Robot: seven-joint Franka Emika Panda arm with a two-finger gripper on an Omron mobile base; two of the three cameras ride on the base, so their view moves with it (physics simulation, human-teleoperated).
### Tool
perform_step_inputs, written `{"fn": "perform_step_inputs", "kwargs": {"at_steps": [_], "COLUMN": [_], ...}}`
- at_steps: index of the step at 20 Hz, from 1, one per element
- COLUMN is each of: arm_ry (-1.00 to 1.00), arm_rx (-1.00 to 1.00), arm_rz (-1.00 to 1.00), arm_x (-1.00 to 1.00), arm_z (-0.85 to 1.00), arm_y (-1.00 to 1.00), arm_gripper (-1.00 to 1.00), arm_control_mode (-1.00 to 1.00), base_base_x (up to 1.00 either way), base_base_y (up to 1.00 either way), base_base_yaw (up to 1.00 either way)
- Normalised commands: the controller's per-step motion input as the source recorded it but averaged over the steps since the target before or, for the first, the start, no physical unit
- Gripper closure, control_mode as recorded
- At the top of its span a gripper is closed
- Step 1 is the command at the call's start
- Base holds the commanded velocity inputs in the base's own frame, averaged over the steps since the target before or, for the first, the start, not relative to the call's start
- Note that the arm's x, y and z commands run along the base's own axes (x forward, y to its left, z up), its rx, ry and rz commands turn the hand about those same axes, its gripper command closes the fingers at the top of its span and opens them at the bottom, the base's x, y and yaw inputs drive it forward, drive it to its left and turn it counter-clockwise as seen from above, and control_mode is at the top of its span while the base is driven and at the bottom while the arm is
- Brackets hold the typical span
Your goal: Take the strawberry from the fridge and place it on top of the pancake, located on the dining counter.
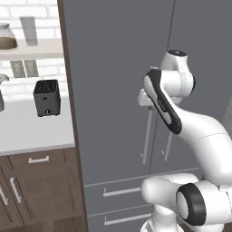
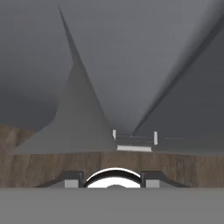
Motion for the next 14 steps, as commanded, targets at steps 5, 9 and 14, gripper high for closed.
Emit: {"fn": "perform_step_inputs", "kwargs": {"at_steps": [5, 9, 14], "arm_ry": [0.0, 0.0, 0.0], "arm_rx": [0.0, 0.0, 0.0], "arm_rz": [0.0, 0.0, 0.0], "arm_x": [0.0, 0.0, 0.0], "arm_z": [0.0, 0.0, 0.0], "arm_y": [0.0, 0.0, 0.0], "arm_gripper": [-1.0, -1.0, -1.0], "arm_control_mode": [1.0, 1.0, 1.0], "base_base_x": [0.0, 0.0, -0.14], "base_base_y": [-0.31, -0.5, -0.03], "base_base_yaw": [0.0, 0.0, -0.02]}}
